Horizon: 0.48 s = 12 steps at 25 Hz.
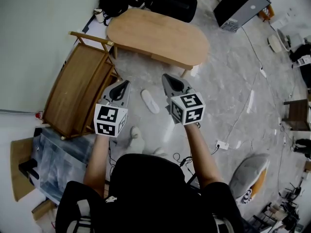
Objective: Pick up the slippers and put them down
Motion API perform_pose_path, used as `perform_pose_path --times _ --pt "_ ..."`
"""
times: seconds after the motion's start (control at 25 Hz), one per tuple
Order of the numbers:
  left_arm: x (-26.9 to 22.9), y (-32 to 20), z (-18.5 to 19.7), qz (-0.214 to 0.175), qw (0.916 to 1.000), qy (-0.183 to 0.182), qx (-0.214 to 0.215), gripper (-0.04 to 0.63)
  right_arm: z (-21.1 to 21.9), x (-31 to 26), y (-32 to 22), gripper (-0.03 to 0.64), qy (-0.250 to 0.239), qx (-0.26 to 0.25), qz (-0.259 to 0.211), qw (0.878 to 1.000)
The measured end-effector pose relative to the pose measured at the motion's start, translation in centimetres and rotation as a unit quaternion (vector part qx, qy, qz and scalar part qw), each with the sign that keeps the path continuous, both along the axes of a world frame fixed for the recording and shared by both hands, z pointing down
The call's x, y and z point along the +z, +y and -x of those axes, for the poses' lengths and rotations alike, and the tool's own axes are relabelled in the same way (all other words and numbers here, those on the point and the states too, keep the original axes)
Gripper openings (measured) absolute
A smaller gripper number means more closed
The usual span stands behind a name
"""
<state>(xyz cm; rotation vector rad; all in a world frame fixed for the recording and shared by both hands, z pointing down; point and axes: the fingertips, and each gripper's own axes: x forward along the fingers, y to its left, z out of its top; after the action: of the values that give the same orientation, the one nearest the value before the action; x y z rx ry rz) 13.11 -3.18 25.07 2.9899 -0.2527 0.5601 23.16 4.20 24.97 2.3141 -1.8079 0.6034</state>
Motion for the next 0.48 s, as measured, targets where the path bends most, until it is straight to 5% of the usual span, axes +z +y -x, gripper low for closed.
perform_pose_path --times 0.48 --pt "-7.6 8.5 1.4 -0.049 0.9973 0.054 0.005 0.008 2.7 -7.7 7.1 0.000 0.039 -0.022 -0.064 0.997"
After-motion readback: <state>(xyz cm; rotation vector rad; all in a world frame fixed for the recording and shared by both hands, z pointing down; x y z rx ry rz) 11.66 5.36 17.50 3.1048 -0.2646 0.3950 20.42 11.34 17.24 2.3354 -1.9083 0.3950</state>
